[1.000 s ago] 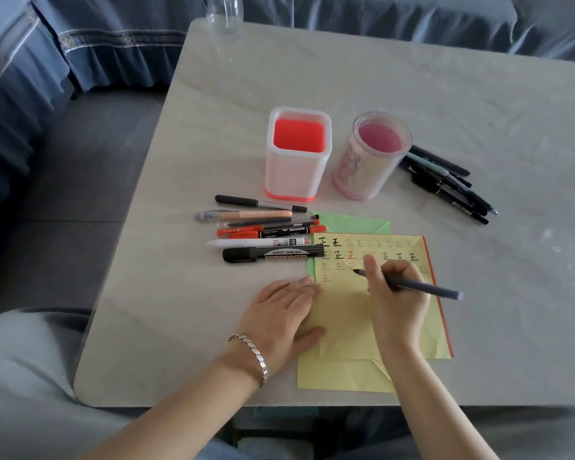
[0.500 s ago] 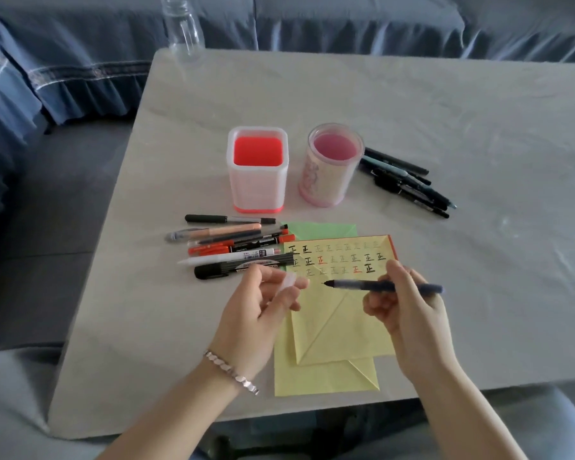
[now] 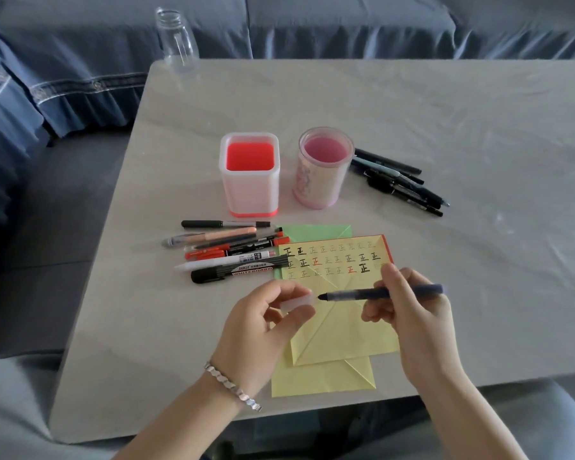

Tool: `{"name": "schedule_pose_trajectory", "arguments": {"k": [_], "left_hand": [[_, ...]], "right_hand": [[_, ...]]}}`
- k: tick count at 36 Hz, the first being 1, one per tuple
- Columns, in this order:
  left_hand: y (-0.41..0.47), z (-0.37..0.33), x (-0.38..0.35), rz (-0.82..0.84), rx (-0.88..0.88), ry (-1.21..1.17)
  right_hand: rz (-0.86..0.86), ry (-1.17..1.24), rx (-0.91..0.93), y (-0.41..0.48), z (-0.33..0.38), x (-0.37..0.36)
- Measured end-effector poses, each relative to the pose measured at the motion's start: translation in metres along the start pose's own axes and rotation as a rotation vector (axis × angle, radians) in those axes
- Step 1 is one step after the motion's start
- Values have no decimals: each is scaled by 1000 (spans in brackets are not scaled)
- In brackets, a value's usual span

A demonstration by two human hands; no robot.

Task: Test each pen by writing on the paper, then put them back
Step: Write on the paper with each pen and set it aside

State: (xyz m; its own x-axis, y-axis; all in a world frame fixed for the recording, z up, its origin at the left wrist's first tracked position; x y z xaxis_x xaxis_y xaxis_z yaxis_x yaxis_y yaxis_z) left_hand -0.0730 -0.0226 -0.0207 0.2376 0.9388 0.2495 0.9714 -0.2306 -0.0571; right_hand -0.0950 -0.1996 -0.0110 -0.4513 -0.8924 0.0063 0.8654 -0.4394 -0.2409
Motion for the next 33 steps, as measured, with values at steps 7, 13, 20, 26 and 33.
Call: {"name": "schedule_pose_trajectory", "arguments": {"k": [7,13,20,26,33], "left_hand": [[4,-7,-5,22,-27,73],[10,-15,-11,116,-12,5],[17,-27,-23,283,88,-252],[33,-17,-27,353,13,205],[49,2,-9,29,70,337]], "right_hand": [[46,-29,21,0,0,-2],[-7,10,123,2,10,3],[34,11,247,8,20,10],[163,-174,200,26,3,8],[212,-813,199,98,-14,26]]}}
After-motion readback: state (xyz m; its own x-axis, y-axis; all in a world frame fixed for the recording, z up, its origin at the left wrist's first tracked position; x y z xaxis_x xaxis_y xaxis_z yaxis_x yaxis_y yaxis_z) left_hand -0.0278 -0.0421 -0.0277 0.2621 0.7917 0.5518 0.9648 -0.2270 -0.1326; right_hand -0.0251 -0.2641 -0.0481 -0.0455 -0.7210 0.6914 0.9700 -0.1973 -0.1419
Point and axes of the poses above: each hand's wrist, its own y-axis towards the middle knuckle, its own x-axis out of the back of the hand, z = x × y, the point moved 4 cm from there along y, towards the middle knuckle, and after that the axes turned 2 degrees about -y, right-handed, at the moved point
